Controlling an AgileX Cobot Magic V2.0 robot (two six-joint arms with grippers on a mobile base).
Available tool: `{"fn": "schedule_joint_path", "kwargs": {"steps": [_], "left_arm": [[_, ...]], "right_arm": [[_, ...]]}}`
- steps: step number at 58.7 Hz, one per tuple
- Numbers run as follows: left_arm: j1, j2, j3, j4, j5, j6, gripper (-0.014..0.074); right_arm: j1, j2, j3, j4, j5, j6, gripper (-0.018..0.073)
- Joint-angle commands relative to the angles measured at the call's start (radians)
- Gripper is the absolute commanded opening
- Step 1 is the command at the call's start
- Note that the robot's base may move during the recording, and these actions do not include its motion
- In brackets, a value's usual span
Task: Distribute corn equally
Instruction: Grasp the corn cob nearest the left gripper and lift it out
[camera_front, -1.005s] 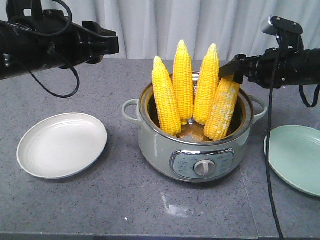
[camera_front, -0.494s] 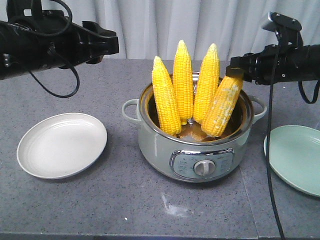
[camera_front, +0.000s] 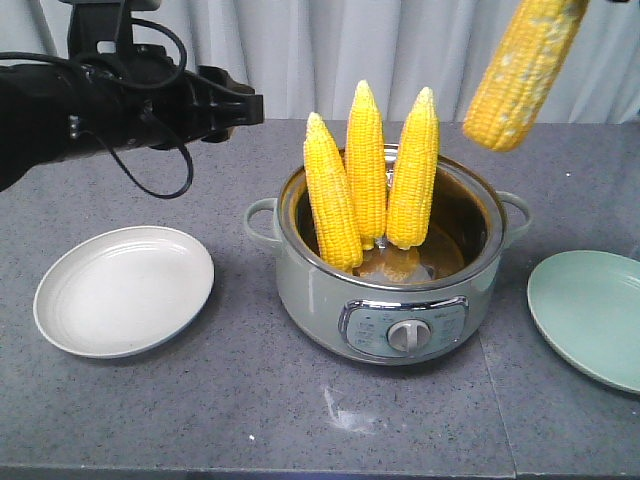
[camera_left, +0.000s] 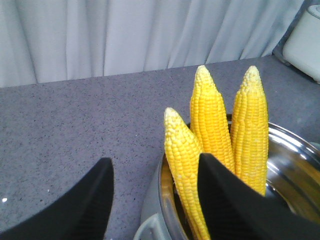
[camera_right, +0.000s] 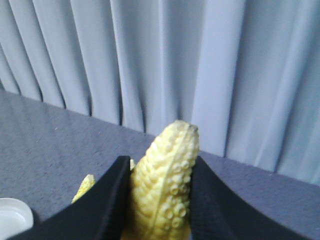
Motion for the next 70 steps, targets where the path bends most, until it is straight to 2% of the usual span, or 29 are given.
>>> {"fn": "schedule_joint_path", "kwargs": {"steps": [1, 9, 19, 30, 40, 45, 53, 60, 70], "left_arm": [[-0.009, 0.008, -0.098, -0.016, -0.044, 0.001, 0.0431], [-0.009, 0.101, -0.226, -0.043, 0.033, 0.002, 0.0473], [-0.011, 0.224, -0.365, -0.084, 0.053, 0.005, 0.0477], [-0.018, 0.334, -0.449, -0.11, 0.081, 0.036, 0.0477], [-0.019, 0.386, -0.475, -0.216, 0.078, 0.079, 0.0477], [-0.019, 0.395, -0.474, -0.245, 0.069, 0.107, 0.0477], [-0.018, 0.415, -0.474, -0.254, 0.073, 0.11, 0.0477], [-0.018, 0.432, -0.474, -0.299, 0.075, 0.114, 0.0476], [-0.018, 0.444, -0.474, -0.297, 0.084, 0.114, 0.0467]], "right_arm": [[-0.061, -0.087, -0.033, 0.005, -0.044, 0.0, -0.0005], [-0.136, -0.142, -0.033, -0.041, -0.025, 0.019, -0.0005], [-0.134, -0.152, -0.033, -0.176, 0.002, 0.106, -0.0005], [-0.134, -0.152, -0.033, -0.298, 0.009, 0.191, -0.0005], [-0.134, -0.152, -0.03, -0.332, 0.032, 0.208, -0.0005], [-0.134, -0.152, -0.03, -0.332, 0.033, 0.208, -0.0005], [-0.134, -0.152, -0.03, -0.332, 0.033, 0.208, -0.0005], [-0.134, -0.152, -0.03, -0.333, 0.033, 0.208, -0.0005], [-0.134, -0.152, -0.03, -0.333, 0.033, 0.208, -0.0005]]}}
